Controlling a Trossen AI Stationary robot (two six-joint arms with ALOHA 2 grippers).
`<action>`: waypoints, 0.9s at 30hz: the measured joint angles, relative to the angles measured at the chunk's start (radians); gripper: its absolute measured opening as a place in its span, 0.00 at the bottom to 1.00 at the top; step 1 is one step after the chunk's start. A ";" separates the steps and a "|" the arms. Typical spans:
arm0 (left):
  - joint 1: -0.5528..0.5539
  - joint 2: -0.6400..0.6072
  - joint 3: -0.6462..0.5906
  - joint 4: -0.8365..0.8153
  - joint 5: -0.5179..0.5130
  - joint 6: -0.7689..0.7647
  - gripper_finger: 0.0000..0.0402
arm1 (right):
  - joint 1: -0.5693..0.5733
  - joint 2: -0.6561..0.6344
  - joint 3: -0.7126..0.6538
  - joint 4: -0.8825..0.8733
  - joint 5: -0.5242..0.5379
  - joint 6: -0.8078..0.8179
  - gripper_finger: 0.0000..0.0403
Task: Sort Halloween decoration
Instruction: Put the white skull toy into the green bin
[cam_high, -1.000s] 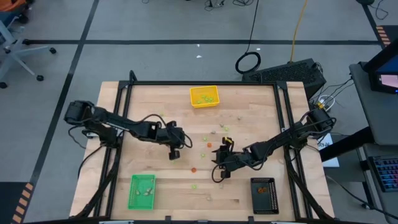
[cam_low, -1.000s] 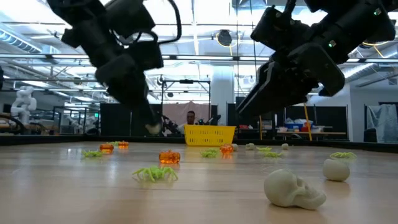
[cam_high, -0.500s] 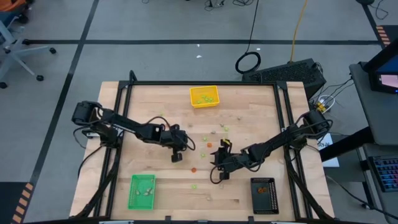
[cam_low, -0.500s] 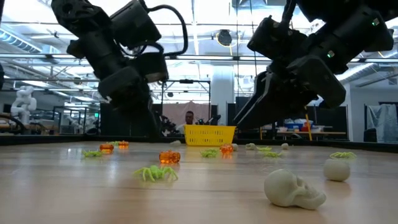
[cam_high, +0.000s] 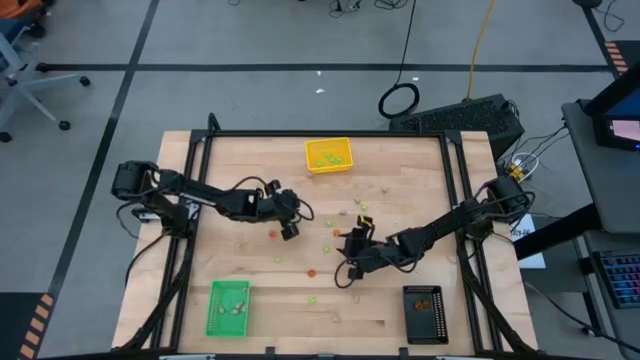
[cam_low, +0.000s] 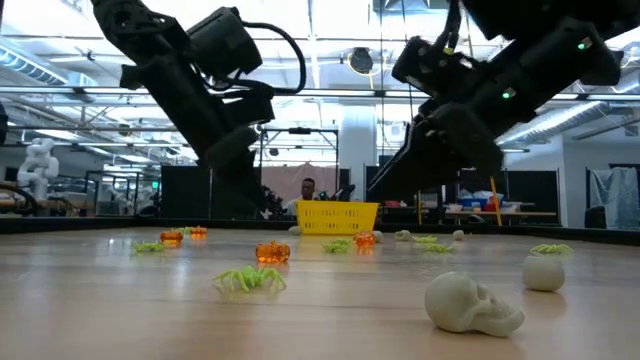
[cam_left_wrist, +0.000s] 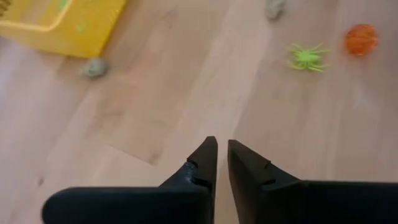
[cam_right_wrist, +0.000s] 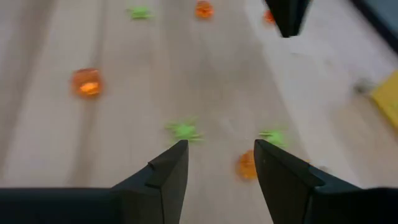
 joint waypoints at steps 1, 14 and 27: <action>0.009 0.000 0.000 0.000 -0.002 0.003 0.11 | -0.007 0.000 0.000 0.000 0.006 0.004 0.42; 0.287 0.046 0.000 0.164 0.133 0.237 0.36 | -0.094 0.000 0.000 -0.079 0.004 -0.062 0.42; 0.361 0.221 0.063 0.327 0.134 0.247 0.51 | -0.124 -0.087 0.000 -0.249 0.004 -0.236 0.42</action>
